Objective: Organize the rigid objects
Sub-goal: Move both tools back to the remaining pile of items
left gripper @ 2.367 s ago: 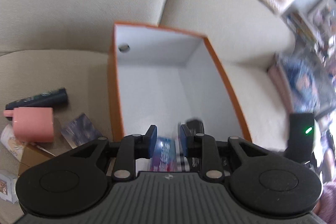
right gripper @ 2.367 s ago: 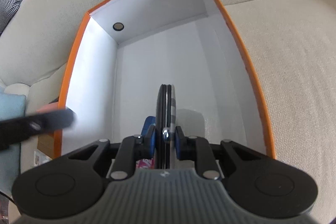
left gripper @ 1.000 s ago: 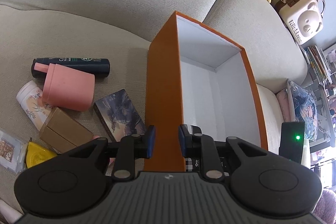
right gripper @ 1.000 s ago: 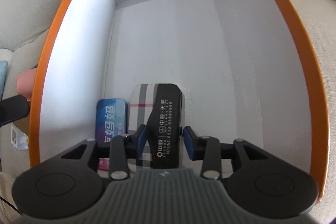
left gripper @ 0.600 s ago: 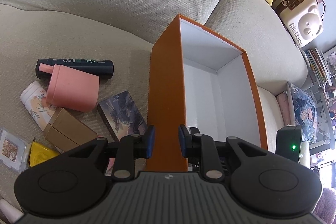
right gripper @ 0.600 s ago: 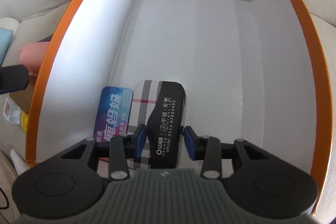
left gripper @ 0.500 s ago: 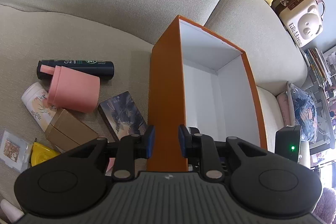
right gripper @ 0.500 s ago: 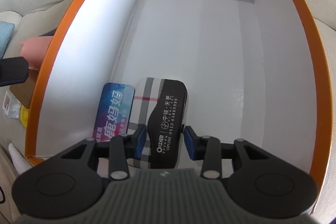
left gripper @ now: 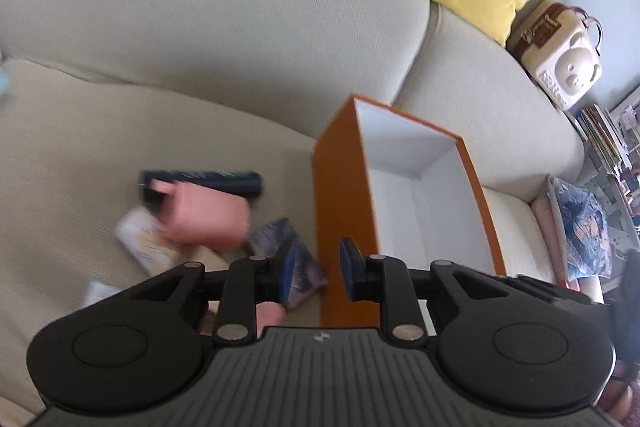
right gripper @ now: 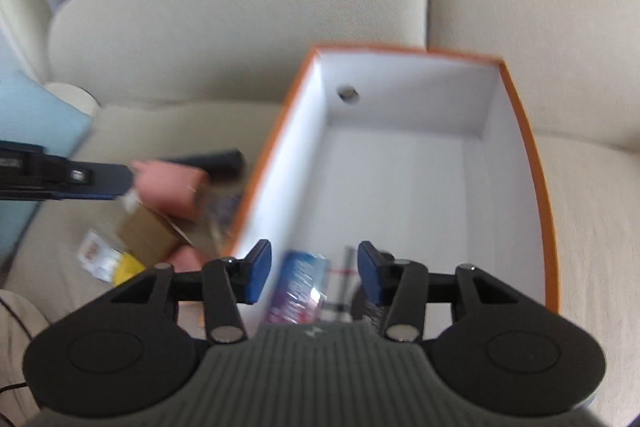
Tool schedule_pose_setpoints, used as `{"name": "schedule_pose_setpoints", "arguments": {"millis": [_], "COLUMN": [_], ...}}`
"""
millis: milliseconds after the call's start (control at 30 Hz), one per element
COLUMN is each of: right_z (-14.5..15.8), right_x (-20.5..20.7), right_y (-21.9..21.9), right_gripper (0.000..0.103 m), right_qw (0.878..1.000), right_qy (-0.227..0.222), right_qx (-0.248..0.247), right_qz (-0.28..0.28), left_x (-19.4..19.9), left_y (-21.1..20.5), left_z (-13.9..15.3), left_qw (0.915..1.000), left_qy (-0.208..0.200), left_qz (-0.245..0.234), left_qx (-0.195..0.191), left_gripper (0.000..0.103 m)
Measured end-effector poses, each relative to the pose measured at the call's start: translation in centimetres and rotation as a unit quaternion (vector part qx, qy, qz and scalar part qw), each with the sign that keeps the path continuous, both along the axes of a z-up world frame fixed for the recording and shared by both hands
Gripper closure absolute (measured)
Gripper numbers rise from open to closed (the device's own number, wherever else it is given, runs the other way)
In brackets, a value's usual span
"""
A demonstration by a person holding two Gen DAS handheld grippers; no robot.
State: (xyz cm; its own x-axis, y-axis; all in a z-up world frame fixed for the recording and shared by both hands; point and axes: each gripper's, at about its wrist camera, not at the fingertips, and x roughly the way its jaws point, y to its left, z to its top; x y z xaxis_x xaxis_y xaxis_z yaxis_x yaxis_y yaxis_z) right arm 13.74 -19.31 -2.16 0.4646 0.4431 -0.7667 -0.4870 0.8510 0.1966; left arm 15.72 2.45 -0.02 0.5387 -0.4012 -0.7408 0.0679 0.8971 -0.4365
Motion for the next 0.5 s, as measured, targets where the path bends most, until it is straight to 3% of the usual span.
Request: {"name": "schedule_pose_setpoints", "arguments": {"millis": [167,267,500], "right_z": [3.0,3.0,-2.7], "right_x": [-3.2,-4.7,-5.3], "right_y": [2.7,4.9,11.0], "right_gripper": [0.055,0.061,0.065], "right_qw": [0.997,0.996,0.997], "right_qy": [-0.027,-0.030,0.037], "right_qx": [0.067,0.079,0.059], "right_qz": [0.012,0.027,0.030], "left_x": [-1.7,-2.7,-3.8], "left_y": [3.3,5.3,8.3], "left_z": [0.5,-0.4,-4.4], "left_qw": [0.9993,0.9988,0.9962], "left_qy": [-0.011,-0.005,0.043], "left_qz": [0.018,0.032,0.050], "left_qx": [0.030,0.036,0.058], "left_gripper": [0.077,0.077,0.077]}}
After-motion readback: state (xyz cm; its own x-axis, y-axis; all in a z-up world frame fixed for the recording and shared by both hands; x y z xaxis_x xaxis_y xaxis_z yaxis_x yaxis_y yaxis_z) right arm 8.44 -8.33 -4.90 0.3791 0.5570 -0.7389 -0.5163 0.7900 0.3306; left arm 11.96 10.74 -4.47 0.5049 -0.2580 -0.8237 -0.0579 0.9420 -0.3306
